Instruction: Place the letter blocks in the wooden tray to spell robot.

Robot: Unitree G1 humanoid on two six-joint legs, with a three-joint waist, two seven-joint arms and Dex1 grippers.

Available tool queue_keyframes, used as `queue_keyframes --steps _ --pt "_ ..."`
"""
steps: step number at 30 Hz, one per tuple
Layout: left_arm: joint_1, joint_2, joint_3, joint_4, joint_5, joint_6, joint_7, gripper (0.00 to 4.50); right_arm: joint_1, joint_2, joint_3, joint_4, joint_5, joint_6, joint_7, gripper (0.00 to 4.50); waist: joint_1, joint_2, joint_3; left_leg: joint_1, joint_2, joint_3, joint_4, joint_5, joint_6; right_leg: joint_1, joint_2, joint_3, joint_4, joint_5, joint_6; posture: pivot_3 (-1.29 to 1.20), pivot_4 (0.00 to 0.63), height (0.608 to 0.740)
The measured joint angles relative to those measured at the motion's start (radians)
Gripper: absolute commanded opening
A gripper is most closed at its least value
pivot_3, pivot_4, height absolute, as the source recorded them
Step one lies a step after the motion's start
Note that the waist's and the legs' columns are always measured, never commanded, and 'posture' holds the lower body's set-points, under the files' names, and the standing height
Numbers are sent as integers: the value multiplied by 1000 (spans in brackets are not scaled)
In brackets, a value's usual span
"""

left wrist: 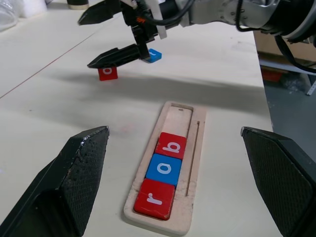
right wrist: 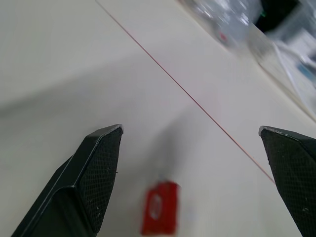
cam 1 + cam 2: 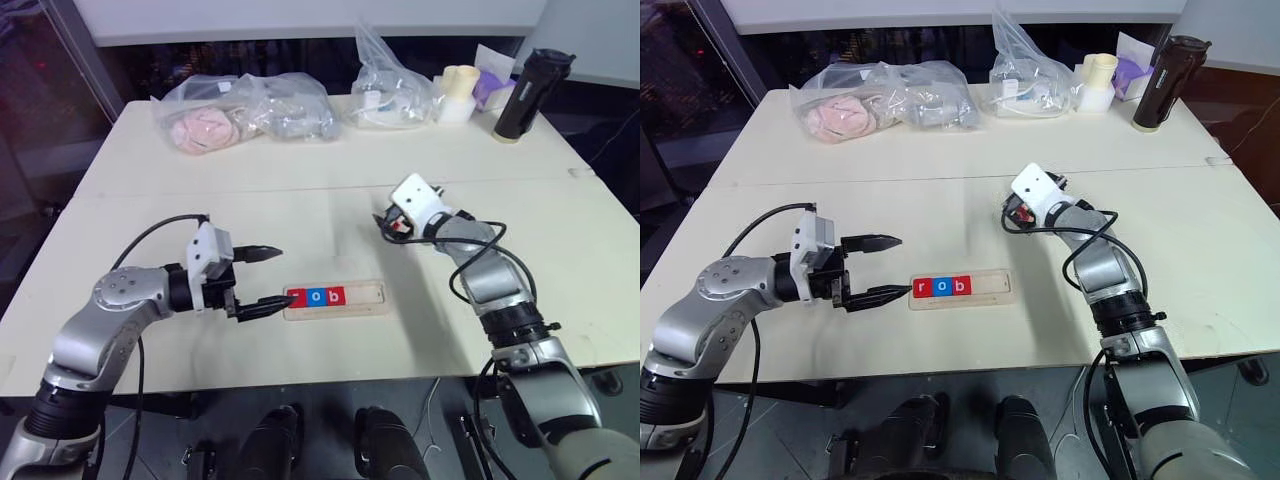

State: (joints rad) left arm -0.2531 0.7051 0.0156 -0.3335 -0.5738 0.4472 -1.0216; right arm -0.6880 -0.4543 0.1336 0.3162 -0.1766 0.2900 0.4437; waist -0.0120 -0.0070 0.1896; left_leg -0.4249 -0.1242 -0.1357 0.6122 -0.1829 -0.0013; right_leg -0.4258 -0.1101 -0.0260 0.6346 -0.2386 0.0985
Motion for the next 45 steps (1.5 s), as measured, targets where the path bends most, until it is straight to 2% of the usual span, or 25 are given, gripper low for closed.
queue_keyframes --steps 8,14,21,26,35,45 --pt "-17 -2 -1 1 10 -1 -1 4500 -9 -38 -2 137 -16 -66 -17 4468 -2 0 0 0 0 0 0 0 0 0 1 0 0 0 0 0 150 738" --pt "-17 -3 -1 1 16 -1 -1 4500 -42 -37 -36 157 8 -68 -19 4468 -3 0 0 0 1 0 0 0 0 0 1 0 0 0 0 0 150 738" --pt "-15 -11 -2 1 17 -1 -1 4500 -31 12 -66 21 128 69 90 4468 -3 0 0 0 1 0 0 0 0 0 2 1 0 0 0 0 150 738" --pt "-16 -13 -2 1 18 -2 -2 4500 -19 15 -63 29 181 89 180 4468 0 0 0 0 1 0 1 0 0 1 2 1 0 0 0 0 150 738" --pt "-17 -25 -5 0 20 -1 0 4500 -128 -23 -43 297 188 -33 352 4468 -5 0 0 0 1 0 0 0 0 0 2 1 0 1 -1 0 150 738" --pt "-1 -28 -5 -5 21 -1 9 4500 -240 -31 -42 616 160 -142 402 4468 -5 0 0 0 1 1 0 0 0 0 2 1 0 1 -1 0 150 738"
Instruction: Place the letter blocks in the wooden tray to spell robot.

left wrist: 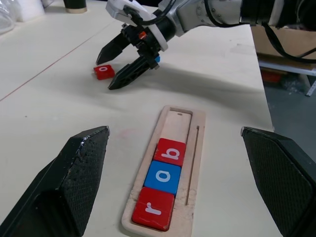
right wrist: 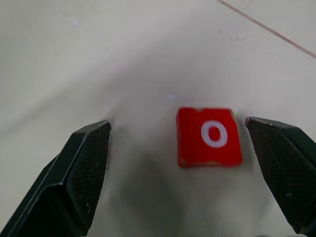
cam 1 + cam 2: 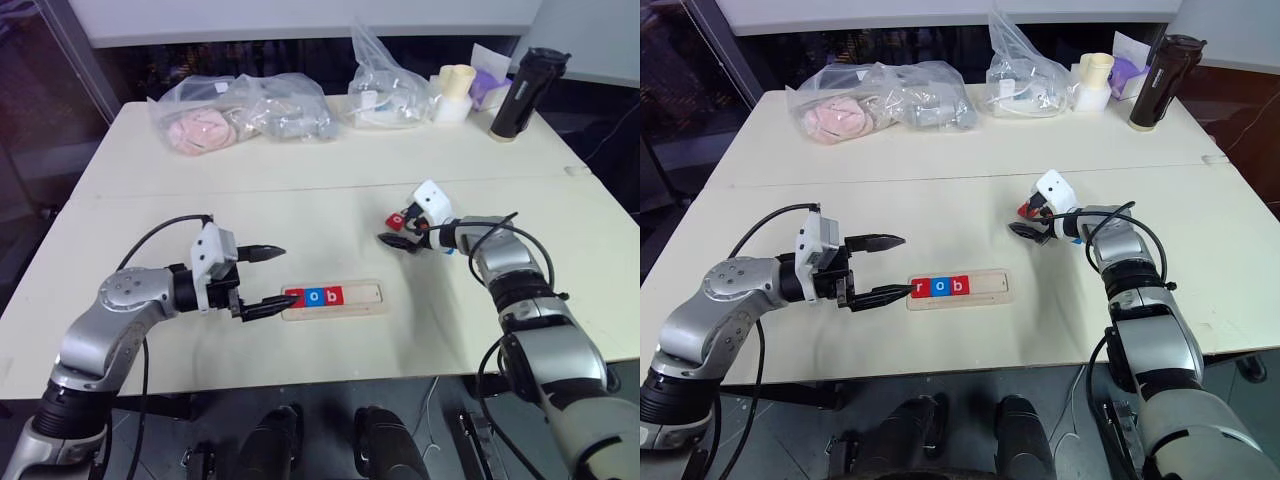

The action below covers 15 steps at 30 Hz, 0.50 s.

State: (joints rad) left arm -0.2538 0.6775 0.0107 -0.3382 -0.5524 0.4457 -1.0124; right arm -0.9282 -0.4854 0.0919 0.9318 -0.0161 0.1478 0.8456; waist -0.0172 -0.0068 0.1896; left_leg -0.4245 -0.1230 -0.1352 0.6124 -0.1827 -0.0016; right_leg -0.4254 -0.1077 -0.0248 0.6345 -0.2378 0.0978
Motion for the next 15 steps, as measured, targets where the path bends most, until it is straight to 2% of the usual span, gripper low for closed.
queue_keyframes --steps 10,11,13,15 --pt "5 -3 0 -16 0 0 15 4500 -107 15 -45 210 2 9 -13 4468 0 0 0 0 0 0 0 0 0 0 0 1 0 0 0 0 150 738" --pt "5 -3 0 -16 0 0 16 4500 -113 17 -46 216 2 13 -14 3934 -1 0 0 0 0 0 0 0 0 0 0 1 0 0 0 0 150 738" --pt "5 -4 0 -16 0 0 17 4500 -121 20 -53 232 1 15 -17 3170 -1 0 0 0 0 0 0 0 0 0 1 1 0 0 0 0 150 738" --pt "5 -4 0 -16 1 0 18 4500 -125 24 -57 236 0 15 -17 2024 -1 0 0 0 0 0 0 0 -1 0 1 1 0 0 0 0 150 738"
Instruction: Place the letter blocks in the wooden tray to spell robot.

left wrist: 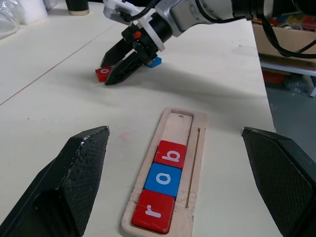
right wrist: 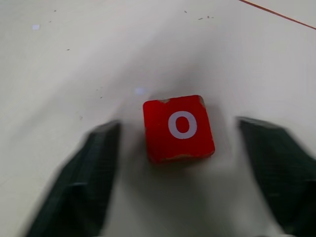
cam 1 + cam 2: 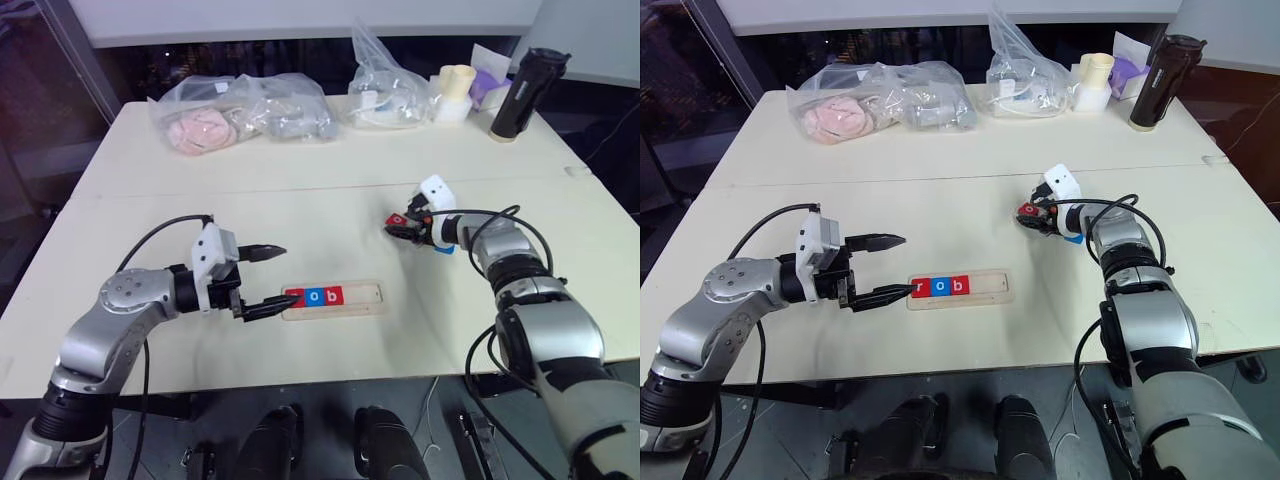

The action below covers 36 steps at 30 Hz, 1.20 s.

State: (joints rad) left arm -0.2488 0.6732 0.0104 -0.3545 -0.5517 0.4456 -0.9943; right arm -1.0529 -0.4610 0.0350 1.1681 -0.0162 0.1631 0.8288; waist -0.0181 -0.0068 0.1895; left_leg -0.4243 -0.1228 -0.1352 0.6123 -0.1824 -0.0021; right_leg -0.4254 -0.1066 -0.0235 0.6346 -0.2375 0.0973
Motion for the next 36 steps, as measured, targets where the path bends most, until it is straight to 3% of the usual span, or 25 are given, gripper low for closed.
queue_keyframes --steps 2,7,12,15,16,18,20,25,31,36 --pt "0 -3 0 0 1 0 0 4500 0 7 -3 0 0 2 0 1154 -1 0 0 0 0 0 0 0 0 0 0 0 0 0 0 0 150 738" --pt "0 -7 0 0 4 0 0 4500 0 12 -16 -37 5 79 -42 1167 -1 0 0 0 0 0 0 0 -1 0 1 1 0 1 0 0 150 738" --pt "1 -11 -3 -1 6 0 0 4500 81 -2 -47 -352 9 378 -205 1167 7 0 0 0 0 0 0 0 -1 -2 1 2 1 1 0 0 150 738" --pt "5 -20 -16 -1 11 -5 -2 4500 295 -38 -81 -886 16 764 -257 1167 22 1 -1 -3 0 -1 -1 -1 -1 -5 0 3 4 0 0 0 150 738" --pt "5 -28 -24 5 16 -7 -3 4500 395 -38 -106 -1145 17 980 -287 1167 29 1 -1 -4 -1 0 -1 -1 -1 -8 -3 4 8 -1 1 0 150 738" --pt "-1 -40 -35 19 20 -16 -5 4500 471 -18 -136 -1431 20 1256 -328 1167 30 1 -1 -4 -1 2 0 -1 -1 -11 -4 6 13 -1 2 0 150 738" --pt "-7 -49 -39 23 20 -23 -9 4500 522 -3 -176 -1596 20 1388 -368 1167 28 1 -1 -2 0 4 0 -1 -1 -9 -4 6 13 -2 1 0 150 738" --pt "-22 -49 -41 51 29 -39 -29 4500 688 117 -247 -1775 18 1444 -474 1167 24 1 -1 2 0 5 2 -2 -3 -4 -5 6 11 -6 0 0 150 738" --pt "-38 -54 -49 72 41 -42 -44 4500 748 218 -290 -1815 20 1444 -574 1167 25 1 -1 1 0 6 1 0 0 -5 -5 6 11 -3 -2 0 150 738" --pt "-40 -54 -56 77 42 -43 -48 4500 758 238 -296 -1832 36 1444 -619 1167 25 1 -1 1 0 6 1 0 0 -5 -5 6 11 -3 0 0 150 738"
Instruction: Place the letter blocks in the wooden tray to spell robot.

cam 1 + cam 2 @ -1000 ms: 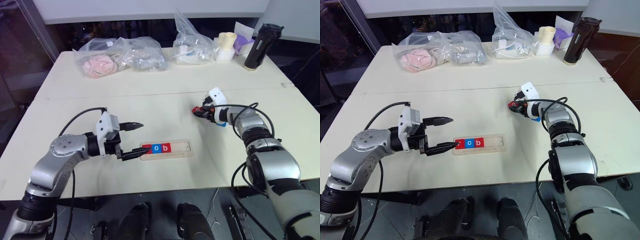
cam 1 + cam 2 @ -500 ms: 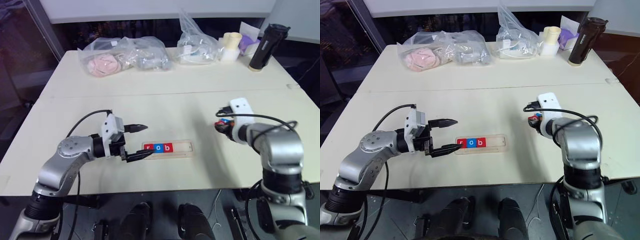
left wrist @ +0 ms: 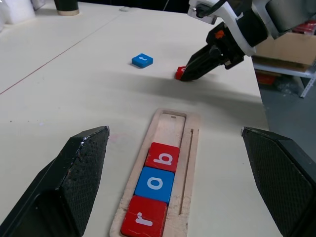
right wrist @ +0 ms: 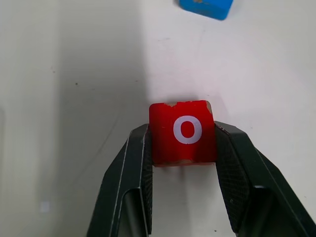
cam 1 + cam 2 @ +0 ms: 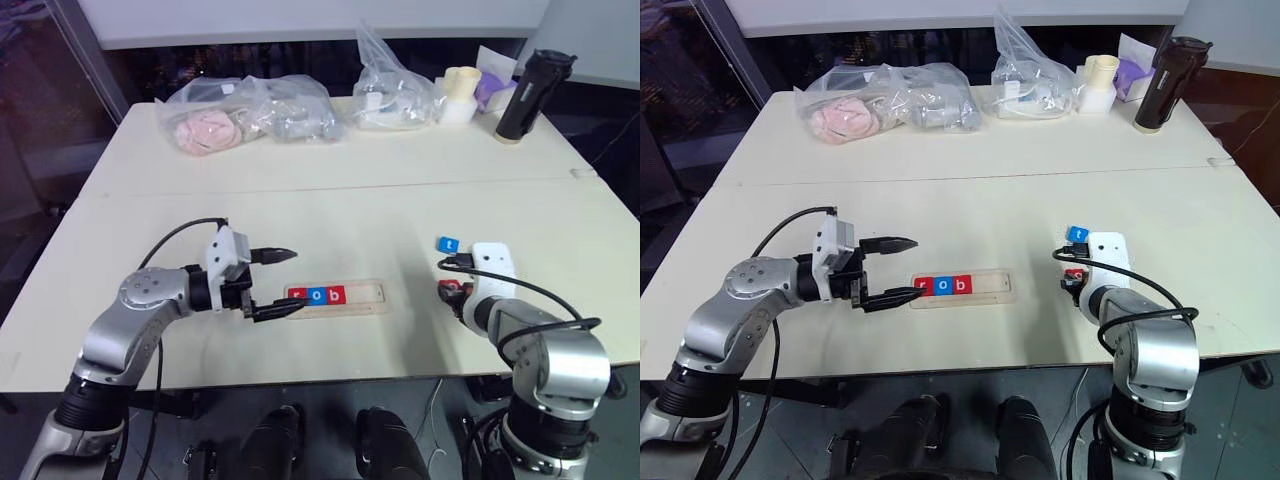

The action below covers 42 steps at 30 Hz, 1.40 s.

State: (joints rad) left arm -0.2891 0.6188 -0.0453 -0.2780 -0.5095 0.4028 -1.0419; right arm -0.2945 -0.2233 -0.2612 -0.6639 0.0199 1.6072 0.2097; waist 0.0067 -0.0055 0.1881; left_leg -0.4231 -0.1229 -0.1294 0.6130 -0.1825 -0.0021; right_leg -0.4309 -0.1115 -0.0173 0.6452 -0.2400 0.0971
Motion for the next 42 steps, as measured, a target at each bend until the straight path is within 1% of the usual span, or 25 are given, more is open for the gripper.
queue_keyframes --steps 2,4,6,7,8,9,10,11,13,14,15,16,17,18,19,21,22,25,27,30,33,42 --pt "0 0 0 0 0 0 0 4500 3 0 -1 -2 11 0 -11 1167 0 0 0 0 0 0 0 0 0 0 0 0 0 -1 -2 0 150 738" --pt "1 1 0 0 0 0 0 4500 4 -1 -2 -2 30 0 -19 2256 0 0 0 0 0 0 0 0 0 0 0 0 0 -1 -2 0 150 738" --pt "3 1 0 0 0 0 1 4500 6 -5 -2 -2 54 0 -24 3167 -1 0 0 0 0 0 0 0 0 0 0 0 0 -1 -2 0 150 738" --pt "3 1 0 -1 0 0 2 4500 6 -28 6 0 80 0 -15 3754 -1 0 0 0 0 0 0 0 0 0 0 0 0 -1 -2 0 150 738" --pt "3 2 0 -1 0 0 2 4500 4 -76 19 1 114 0 4 4282 -1 0 0 0 0 0 0 0 0 0 0 0 -1 -1 -2 0 150 738" --pt "3 2 1 -1 0 0 3 4500 -5 -153 37 5 160 0 39 4438 -1 1 1 -1 0 1 1 0 0 0 -1 0 -1 -2 -2 0 150 738" --pt "5 4 1 -1 0 0 3 4500 -31 -235 51 12 216 0 88 4438 -1 1 1 -1 0 1 1 0 0 1 -1 0 -2 -2 -1 0 150 738" --pt "5 4 1 -1 0 0 3 4500 -60 -294 55 14 257 0 126 4438 -2 0 1 -1 0 1 1 0 0 1 -1 -1 -3 -3 1 0 150 738" --pt "3 2 0 -2 0 0 4 4500 -138 -495 112 22 365 -22 280 4438 -4 0 1 -1 0 1 1 0 1 2 -1 -2 -4 -4 2 0 150 738" --pt "3 2 0 -2 0 0 4 4500 -151 -588 137 24 394 -67 356 4438 -3 0 1 -1 1 0 0 0 1 3 -1 -4 -6 -4 2 0 150 738" --pt "1 1 0 -1 0 0 4 4500 -135 -715 180 43 396 -190 458 4438 -1 0 1 -1 2 -1 0 -1 2 5 -1 -8 -9 -4 3 0 150 738" --pt "1 2 1 -1 0 -1 4 4500 -109 -802 210 80 382 -309 532 4438 3 -1 1 -1 4 -1 0 -1 2 8 0 -12 -13 -4 3 0 150 738" --pt "1 3 1 1 1 -1 4 4500 -78 -868 239 146 352 -471 622 4438 4 -2 1 -2 5 -1 0 -2 2 10 0 -13 -16 -4 3 0 150 738" --pt "0 1 0 1 1 -1 4 4500 -52 -907 263 216 324 -630 701 4438 4 -2 1 -2 5 1 0 -3 4 11 -1 -14 -17 -2 6 0 150 738" --pt "0 2 1 1 1 -1 3 4500 -34 -924 280 275 301 -749 759 4438 3 -2 1 -2 4 2 0 -3 4 11 -1 -13 -17 -1 6 0 150 738" --pt "-6 1 0 5 2 -2 3 4500 -23 -932 321 445 254 -1046 893 4438 1 -2 1 -2 3 4 1 -4 6 11 -2 -11 -18 1 6 0 150 738" --pt "-10 0 0 7 3 -3 3 4500 -27 -932 337 516 228 -1144 936 4438 1 -2 1 -2 3 5 1 -4 6 10 -2 -10 -18 2 5 0 150 738" --pt "-26 -3 3 16 5 -10 6 4500 -114 -924 429 819 122 -1466 1078 4438 -3 -2 2 -2 3 5 1 -4 6 10 -2 -10 -17 2 5 0 150 738" --pt "-28 -2 4 22 6 -18 9 4500 -177 -894 473 959 78 -1594 1154 4438 -9 -2 2 -1 4 5 1 -4 5 9 -1 -9 -16 2 5 0 150 738" --pt "-27 -2 2 20 7 -19 11 4500 -247 -837 514 1087 34 -1694 1213 4438 -20 -1 2 -2 5 5 0 -3 5 8 -1 -9 -15 2 5 0 150 738" --pt "-22 3 3 16 7 -19 14 4500 -299 -799 519 1169 18 -1726 1247 4438 -21 -1 2 -2 5 5 0 -3 5 7 0 -8 -15 2 5 0 150 738" --pt "2 11 7 -8 4 -17 14 4500 -336 -739 506 1236 13 -1713 1274 4438 -18 -1 2 -1 5 5 1 -3 5 7 0 -6 -15 3 4 0 150 738"
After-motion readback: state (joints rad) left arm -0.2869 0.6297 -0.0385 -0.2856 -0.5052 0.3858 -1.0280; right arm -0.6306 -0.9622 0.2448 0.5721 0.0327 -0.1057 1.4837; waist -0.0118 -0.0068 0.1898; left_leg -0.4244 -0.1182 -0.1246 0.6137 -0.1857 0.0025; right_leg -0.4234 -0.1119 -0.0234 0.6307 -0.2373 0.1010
